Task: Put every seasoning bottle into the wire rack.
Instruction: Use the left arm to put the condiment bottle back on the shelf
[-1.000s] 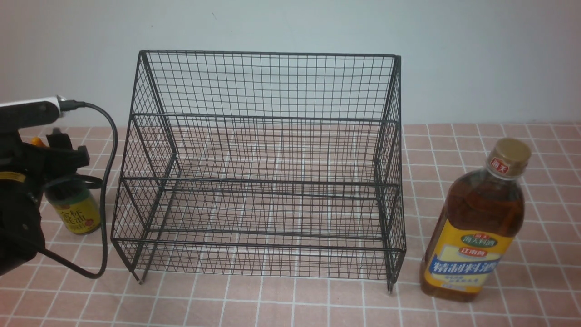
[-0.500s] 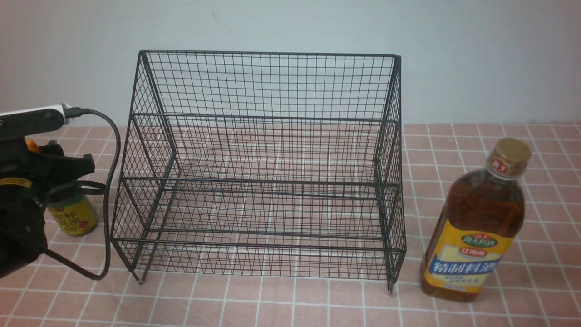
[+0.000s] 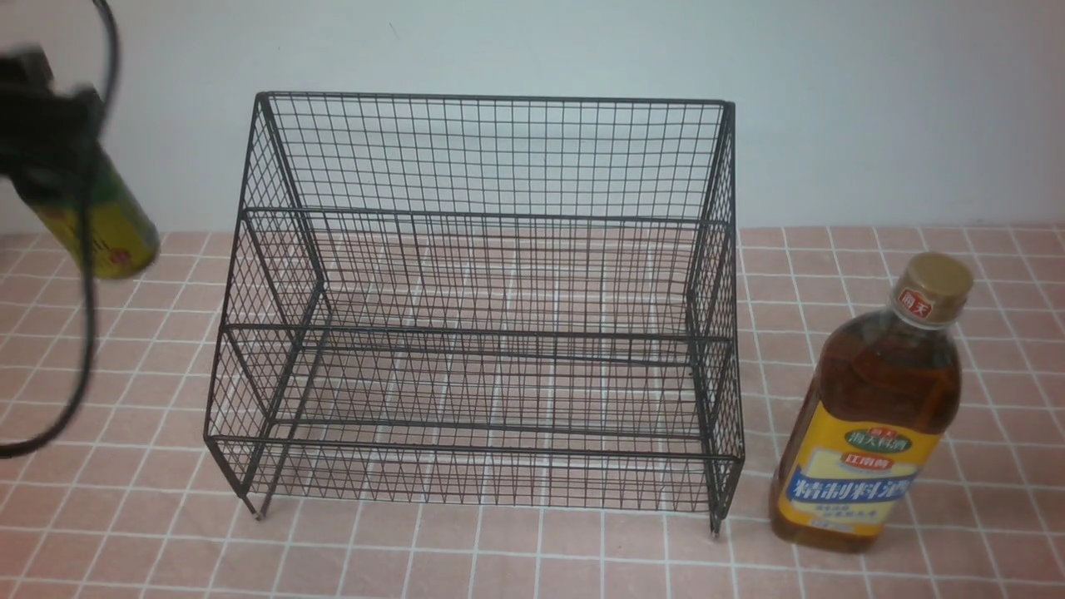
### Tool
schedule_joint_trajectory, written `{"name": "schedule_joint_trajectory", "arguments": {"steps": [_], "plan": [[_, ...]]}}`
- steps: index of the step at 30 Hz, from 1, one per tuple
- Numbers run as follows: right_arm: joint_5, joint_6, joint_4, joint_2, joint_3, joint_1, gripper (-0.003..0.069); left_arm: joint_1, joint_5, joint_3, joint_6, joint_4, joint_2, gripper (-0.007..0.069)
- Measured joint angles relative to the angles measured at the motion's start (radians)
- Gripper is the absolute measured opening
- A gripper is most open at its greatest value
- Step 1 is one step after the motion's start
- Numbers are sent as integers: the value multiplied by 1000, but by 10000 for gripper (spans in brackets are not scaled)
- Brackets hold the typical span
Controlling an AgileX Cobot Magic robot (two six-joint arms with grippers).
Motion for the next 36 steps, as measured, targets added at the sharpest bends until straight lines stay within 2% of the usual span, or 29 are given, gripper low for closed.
{"name": "schedule_joint_trajectory", "arguments": {"steps": [7, 13, 16, 21, 29, 36], "plan": [[0, 0, 0, 0, 0, 0, -14, -31, 216, -17, -6, 13, -190, 267], [0, 0, 0, 0, 0, 0, -14, -153, 377, -6, -3, 16, -214, 267], [0, 16, 0, 0, 0, 0, -14, -239, 380, 32, -3, 18, -208, 267], [0, 25, 0, 0, 0, 0, -14, -312, 335, 78, -3, 18, -173, 267], [0, 27, 0, 0, 0, 0, -14, -325, 236, 105, -3, 18, -66, 267], [0, 27, 0, 0, 0, 0, -14, -326, 231, 105, -3, 18, 22, 267]]}}
